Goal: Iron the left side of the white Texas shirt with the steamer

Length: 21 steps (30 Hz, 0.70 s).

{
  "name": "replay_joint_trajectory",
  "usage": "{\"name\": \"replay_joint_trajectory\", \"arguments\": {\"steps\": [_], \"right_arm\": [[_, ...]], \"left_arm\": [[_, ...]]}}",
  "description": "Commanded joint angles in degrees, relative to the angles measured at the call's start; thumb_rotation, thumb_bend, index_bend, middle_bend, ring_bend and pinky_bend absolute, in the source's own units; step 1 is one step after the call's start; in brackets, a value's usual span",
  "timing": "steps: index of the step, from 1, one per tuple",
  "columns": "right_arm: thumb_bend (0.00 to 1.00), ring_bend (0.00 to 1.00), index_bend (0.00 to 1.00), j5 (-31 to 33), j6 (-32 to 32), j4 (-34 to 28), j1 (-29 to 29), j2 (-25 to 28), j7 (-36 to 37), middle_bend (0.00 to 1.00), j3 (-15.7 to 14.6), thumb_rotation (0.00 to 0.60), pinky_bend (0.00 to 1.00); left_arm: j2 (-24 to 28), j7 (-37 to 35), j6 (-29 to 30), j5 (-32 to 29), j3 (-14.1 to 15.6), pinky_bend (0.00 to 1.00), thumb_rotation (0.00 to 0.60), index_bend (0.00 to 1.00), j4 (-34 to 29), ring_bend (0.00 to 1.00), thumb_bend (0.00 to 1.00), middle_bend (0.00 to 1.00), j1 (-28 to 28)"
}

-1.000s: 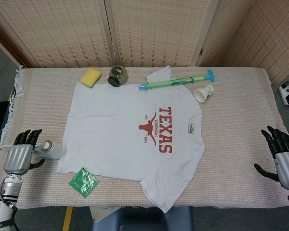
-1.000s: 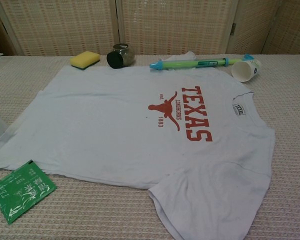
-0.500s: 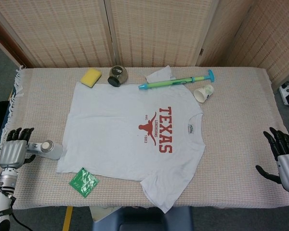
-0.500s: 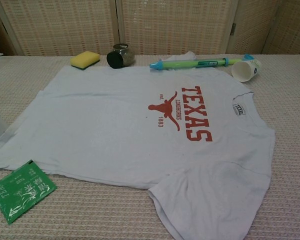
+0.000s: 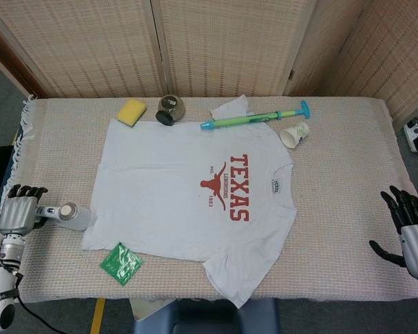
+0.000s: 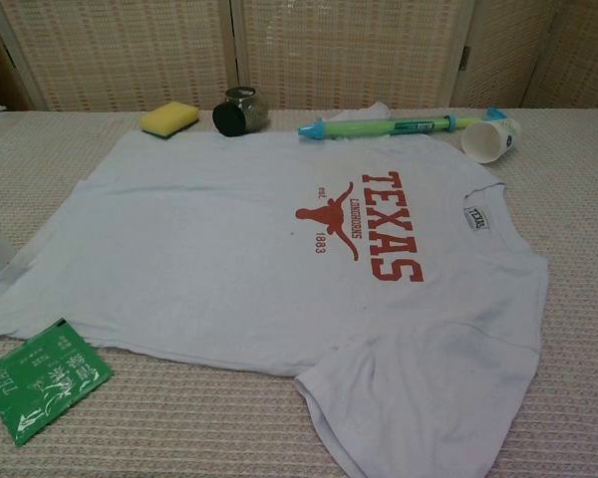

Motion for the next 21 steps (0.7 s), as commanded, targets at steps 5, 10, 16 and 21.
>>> {"name": "replay_joint_trajectory", "arguments": {"steps": [5,10,16,21], "right_arm": [[0.14,0.0,0.0,-0.24,0.37,-0.39,-0.23,-0.08,-0.61,0.0,-0.12,0.6,0.07],[0.14,0.0,0.0,-0.25,0.47,-0.7,-0.31,-0.04,-1.03,0.0,-0.12,0.6,0.07],[0.14,0.0,0.0,-0.02,0.45,-1.07,-0.42,-0.07,-1.53,0.0,-0.13,0.6,0.07],[0.14,0.0,0.0,0.31,0.27,-1.15,-0.48,-0.2,-1.62,0.0,-0.15,0.6,0.07]], "left_arm": [[-5.61,-6.07,1.2,3.58,0.43,0.28,0.6,0.45,9.15,0.38,0.37,0.52,-2.12],[-8.26,-9.21,0.81,4.7,0.73,0.37,0.6,0.52,13.26,0.45,0.43,0.57,-3.07],[-10.76,-12.23,-0.19,6.07,1.6,0.53,0.6,0.6,17.31,0.57,0.47,0.68,-3.96],[-11.72,-14.55,-0.34,7.24,2.42,0.62,0.6,0.66,18.71,0.66,0.55,0.76,-4.18]]}}
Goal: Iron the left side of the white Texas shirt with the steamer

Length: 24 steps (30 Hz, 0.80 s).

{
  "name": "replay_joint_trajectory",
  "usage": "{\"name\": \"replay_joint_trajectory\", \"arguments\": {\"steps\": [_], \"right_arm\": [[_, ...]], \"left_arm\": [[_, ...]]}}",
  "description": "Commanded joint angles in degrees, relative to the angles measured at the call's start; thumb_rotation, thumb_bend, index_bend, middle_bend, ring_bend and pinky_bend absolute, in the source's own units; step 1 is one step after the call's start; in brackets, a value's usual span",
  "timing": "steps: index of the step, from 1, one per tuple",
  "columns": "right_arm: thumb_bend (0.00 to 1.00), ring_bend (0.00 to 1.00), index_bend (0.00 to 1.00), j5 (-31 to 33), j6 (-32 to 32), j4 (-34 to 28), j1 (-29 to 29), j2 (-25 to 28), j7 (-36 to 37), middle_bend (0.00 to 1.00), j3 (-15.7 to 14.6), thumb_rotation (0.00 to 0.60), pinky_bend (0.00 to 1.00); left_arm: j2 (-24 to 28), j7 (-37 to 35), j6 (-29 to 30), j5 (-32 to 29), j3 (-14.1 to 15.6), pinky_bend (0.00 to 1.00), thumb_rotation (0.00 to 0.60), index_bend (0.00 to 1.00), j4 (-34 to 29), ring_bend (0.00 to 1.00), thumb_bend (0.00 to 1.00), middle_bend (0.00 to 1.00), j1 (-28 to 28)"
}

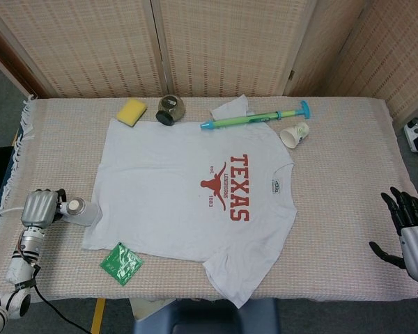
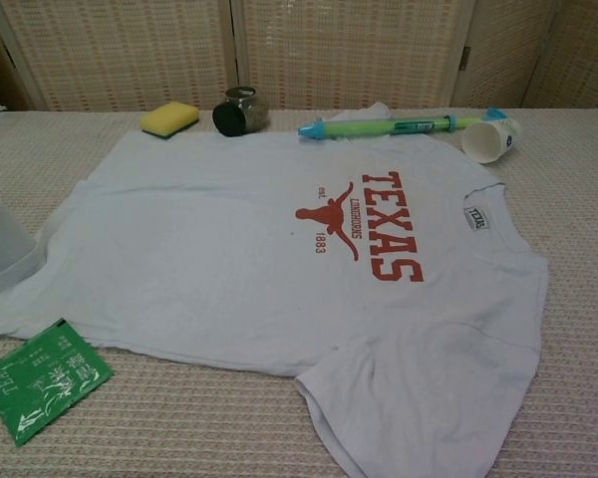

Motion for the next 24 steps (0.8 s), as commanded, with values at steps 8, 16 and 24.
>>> {"name": "replay_joint_trajectory", "arguments": {"steps": [8,16,24], "right_arm": [[0.14,0.0,0.0,-0.1,-0.71,-0.43,0.32,-0.01,-0.36,0.01,-0.09,0.6,0.07],[0.14,0.0,0.0,-0.72,-3.9,-0.58,1.7,-1.4,-0.34,0.01,-1.02,0.6,0.07],[0.14,0.0,0.0,-2.59,-8.77,-0.75,4.69,-2.89,-0.71,0.01,-1.98,0.6,0.07]], "left_arm": [[-0.66,-5.42,-1.09,-0.25,-0.97,0.73,0.6,0.74,0.89,0.82,0.75,0.86,-1.07],[0.33,-8.46,-2.96,-2.38,-3.38,0.78,0.6,0.78,0.7,0.91,0.86,0.9,-2.28],[4.63,-14.5,-5.52,-5.22,-6.71,0.8,0.6,0.81,-5.95,0.97,0.93,0.94,-3.32]]}}
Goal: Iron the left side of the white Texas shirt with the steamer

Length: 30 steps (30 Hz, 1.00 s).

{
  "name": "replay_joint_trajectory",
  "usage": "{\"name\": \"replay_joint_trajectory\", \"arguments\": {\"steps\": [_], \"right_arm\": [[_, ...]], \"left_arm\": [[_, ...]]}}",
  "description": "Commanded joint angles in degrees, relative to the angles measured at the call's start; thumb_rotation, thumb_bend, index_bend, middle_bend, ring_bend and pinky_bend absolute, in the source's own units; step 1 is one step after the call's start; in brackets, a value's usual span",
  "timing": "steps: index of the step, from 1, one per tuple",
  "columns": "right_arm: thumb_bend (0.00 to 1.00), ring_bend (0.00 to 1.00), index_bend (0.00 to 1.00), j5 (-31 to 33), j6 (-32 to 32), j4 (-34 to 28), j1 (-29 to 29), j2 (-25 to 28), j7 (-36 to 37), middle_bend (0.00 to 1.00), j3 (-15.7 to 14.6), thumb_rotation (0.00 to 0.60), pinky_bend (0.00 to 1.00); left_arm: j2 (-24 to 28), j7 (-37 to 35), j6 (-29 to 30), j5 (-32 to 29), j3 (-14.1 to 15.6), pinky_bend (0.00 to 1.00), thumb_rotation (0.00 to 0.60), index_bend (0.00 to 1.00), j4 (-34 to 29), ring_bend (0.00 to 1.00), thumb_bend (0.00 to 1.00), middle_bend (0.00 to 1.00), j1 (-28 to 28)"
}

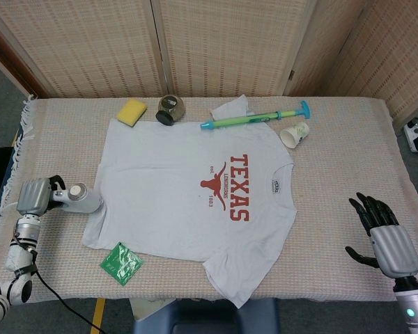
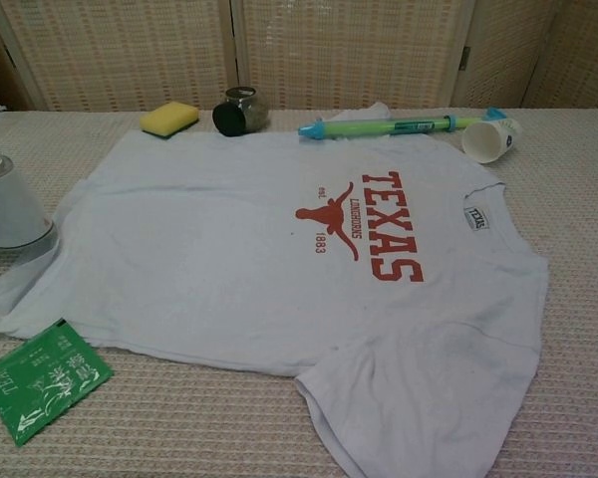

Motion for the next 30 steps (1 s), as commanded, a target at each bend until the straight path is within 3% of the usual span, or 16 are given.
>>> {"name": "replay_joint_trajectory", "arguments": {"steps": [1,9,12,16,18,23,30], "right_arm": [[0.14,0.0,0.0,-0.93,-2.25,-0.23,1.47,-0.51,0.06,0.01,-0.6,0.6,0.07],[0.18,0.0,0.0,-4.5,-12.27,-0.4,7.57,-1.16,1.71,0.02,-2.69,0.6,0.07],[0.43,0.0,0.0,-5.76,-17.32,-0.26,11.12,-2.02,2.81,0.02,-3.06,0.6,0.07],[0.86,0.0,0.0,-6.21,-25.75,0.03,16.8,-3.51,6.01,0.01,-3.37,0.6,0.07],[0.97,0.0,0.0,-6.51,-29.02,0.93,19.36,-4.75,6.98,0.0,-3.36,0.6,0.07],[1.0,0.0,0.0,-6.02,-35.05,2.85,23.94,-8.45,8.01,0.0,-3.52,0.567,0.06],[1.0,0.0,0.0,-5.42,-37.44,8.39,27.38,-15.5,8.05,0.0,-3.21,0.547,0.06]], "left_arm": [[2.74,-2.95,-1.27,-1.65,-1.87,0.81,0.6,0.81,-4.54,0.98,0.93,0.94,-0.45],[5.55,1.16,3.18,-0.24,-2.68,0.81,0.6,0.81,-16.06,0.98,0.95,0.95,-1.13],[6.08,4.67,4.17,0.4,-2.78,0.81,0.6,0.81,-21.83,0.98,0.95,0.95,-2.01],[6.19,10.11,4.24,0.71,-2.94,0.81,0.6,0.81,-28.53,0.98,0.95,0.96,-3.67],[5.66,13.23,4.3,0.44,-3.24,0.81,0.6,0.81,-31.03,0.98,0.95,0.96,-4.61],[3.15,19.73,3.6,-0.92,-4.08,0.81,0.6,0.81,-33.61,0.98,0.95,0.96,-7.3],[-1.84,26.67,2.14,-1.46,-4.0,0.81,0.6,0.81,-32.23,0.97,0.95,0.96,-11.27]]}}
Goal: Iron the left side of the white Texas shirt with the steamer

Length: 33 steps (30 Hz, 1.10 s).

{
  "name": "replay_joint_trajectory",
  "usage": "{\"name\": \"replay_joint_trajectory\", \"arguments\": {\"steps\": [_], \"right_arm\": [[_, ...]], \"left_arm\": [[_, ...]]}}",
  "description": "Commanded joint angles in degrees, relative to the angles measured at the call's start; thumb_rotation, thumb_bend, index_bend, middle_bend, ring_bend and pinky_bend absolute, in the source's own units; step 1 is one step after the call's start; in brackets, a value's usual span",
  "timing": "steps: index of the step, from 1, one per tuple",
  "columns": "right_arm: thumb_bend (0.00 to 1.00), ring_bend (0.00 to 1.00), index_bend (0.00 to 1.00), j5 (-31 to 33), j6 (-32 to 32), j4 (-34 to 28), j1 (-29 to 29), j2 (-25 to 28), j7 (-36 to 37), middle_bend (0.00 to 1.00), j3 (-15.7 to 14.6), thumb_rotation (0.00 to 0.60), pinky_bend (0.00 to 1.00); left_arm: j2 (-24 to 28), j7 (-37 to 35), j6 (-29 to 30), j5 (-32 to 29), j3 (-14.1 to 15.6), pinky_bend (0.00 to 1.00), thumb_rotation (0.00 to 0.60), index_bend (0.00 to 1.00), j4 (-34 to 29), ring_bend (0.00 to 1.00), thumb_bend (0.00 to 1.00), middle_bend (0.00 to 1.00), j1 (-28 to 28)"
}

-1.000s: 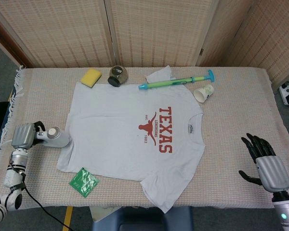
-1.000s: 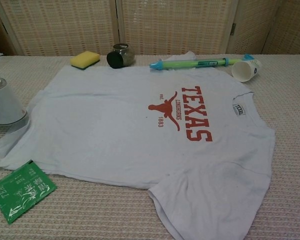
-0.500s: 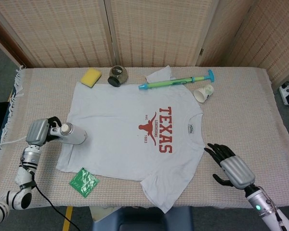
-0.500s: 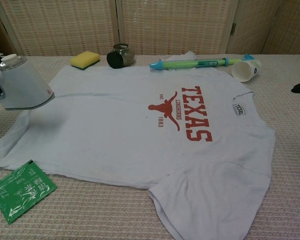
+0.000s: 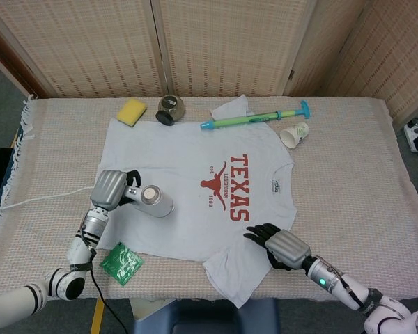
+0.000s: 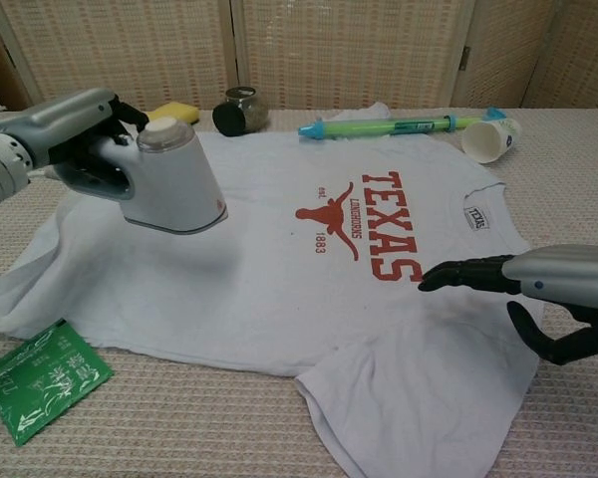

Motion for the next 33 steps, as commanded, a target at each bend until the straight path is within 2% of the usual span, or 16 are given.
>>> {"name": "replay_joint_trajectory", "arguments": {"steps": [1,8,17,33], "right_arm": [[1.0,0.0,0.0,0.16,-0.6,3.05,1.7,-3.57,0.04,0.0,0.21,0.549,0.06],[1.0,0.0,0.0,-0.02,1.03,5.8,3.08,-6.92,-0.26,0.0,0.03,0.55,0.06],[1.0,0.0,0.0,1.29,1.26,7.34,3.53,-8.13,-1.36,0.0,-1.53,0.552,0.06],[1.0,0.0,0.0,3.05,0.98,8.17,4.47,-9.1,-0.98,0.0,-3.35,0.549,0.06]], "left_arm": [[-2.95,3.01,-1.35,-0.58,-0.03,0.81,0.6,0.81,1.43,0.97,0.95,0.96,-2.46],[-9.38,7.14,-2.3,-1.78,-0.44,0.81,0.6,0.81,8.46,0.97,0.95,0.96,-6.0],[-15.72,9.51,-2.01,-2.94,-0.43,0.81,0.6,0.81,18.63,0.97,0.95,0.96,-7.93],[-18.21,4.29,-5.16,-7.39,-1.83,0.81,0.6,0.81,35.16,0.95,0.95,0.96,-5.77]]}}
